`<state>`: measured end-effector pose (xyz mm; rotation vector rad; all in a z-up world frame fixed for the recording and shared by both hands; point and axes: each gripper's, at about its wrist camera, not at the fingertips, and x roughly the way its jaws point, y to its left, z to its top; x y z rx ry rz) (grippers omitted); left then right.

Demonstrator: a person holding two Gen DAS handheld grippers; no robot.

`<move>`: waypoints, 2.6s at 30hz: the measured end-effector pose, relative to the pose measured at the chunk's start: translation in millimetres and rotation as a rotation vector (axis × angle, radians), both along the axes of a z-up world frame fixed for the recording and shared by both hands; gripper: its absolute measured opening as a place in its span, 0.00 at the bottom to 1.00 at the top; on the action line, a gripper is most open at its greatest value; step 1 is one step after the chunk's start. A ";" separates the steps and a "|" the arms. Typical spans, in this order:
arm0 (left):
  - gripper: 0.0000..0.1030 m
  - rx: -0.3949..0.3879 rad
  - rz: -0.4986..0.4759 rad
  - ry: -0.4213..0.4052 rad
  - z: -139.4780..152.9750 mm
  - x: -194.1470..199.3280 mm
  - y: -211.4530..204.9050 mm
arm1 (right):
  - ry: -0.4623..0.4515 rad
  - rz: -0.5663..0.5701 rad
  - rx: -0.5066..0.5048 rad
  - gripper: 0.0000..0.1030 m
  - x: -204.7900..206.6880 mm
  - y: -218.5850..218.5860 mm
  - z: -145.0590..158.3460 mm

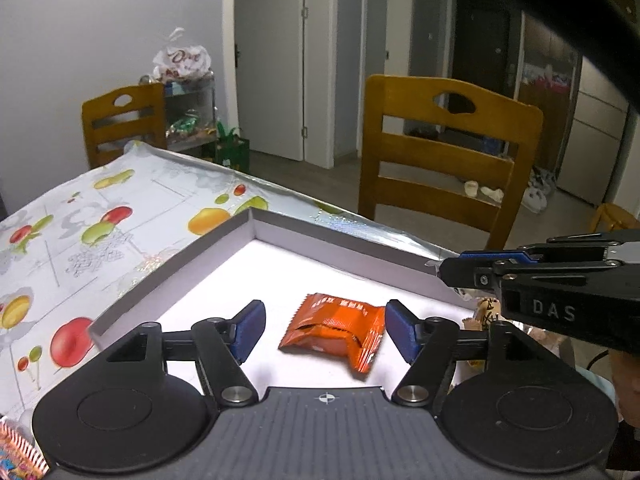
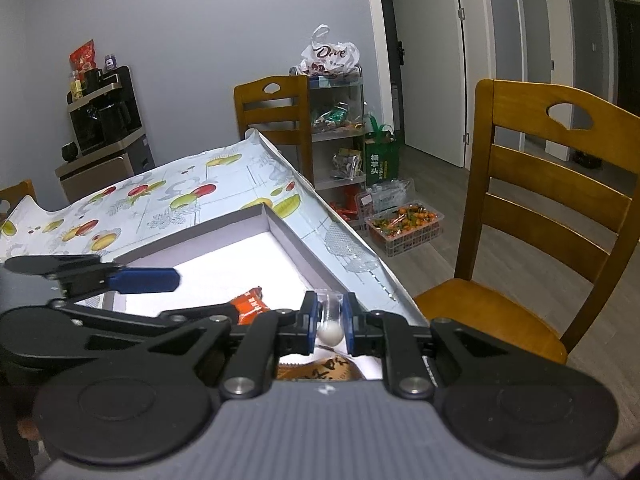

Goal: Organize snacks
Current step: 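Open the left gripper to drop the orange packet while the right releases the lollipop, then move both grippers back toward the green shrimp-chip bag, then grasp the clear sunflower-seed bag with the left gripper while the right grasps the brown chocolate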

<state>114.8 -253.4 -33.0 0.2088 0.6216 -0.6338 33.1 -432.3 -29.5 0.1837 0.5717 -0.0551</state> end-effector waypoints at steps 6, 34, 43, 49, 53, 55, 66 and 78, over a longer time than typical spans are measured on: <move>0.71 -0.006 0.020 -0.010 5.3 -5.8 10.5 | 0.005 -0.006 0.002 0.14 0.1 2.1 2.4; 0.82 -0.025 0.106 -0.039 40.8 -44.9 89.7 | -0.048 0.056 -0.006 0.44 -23.7 68.3 47.8; 0.83 -0.065 0.193 -0.062 57.3 -57.1 151.5 | -0.050 0.166 -0.017 0.45 -14.3 127.7 59.6; 0.84 -0.082 0.292 -0.099 69.9 -65.9 204.4 | -0.056 0.247 -0.024 0.46 -10.6 171.4 63.6; 0.85 -0.103 0.356 -0.110 74.6 -68.1 237.3 | -0.056 0.284 -0.035 0.50 -10.4 194.3 63.9; 0.85 -0.116 0.396 -0.111 76.4 -67.9 254.3 | -0.051 0.303 -0.044 0.50 -11.0 204.7 63.6; 0.85 -0.152 0.610 -0.133 78.9 -68.5 336.5 | -0.060 0.445 -0.090 0.56 -12.1 259.7 62.2; 0.85 -0.112 0.690 -0.059 48.6 -76.3 376.8 | 0.020 0.602 -0.153 0.56 -11.7 324.4 17.7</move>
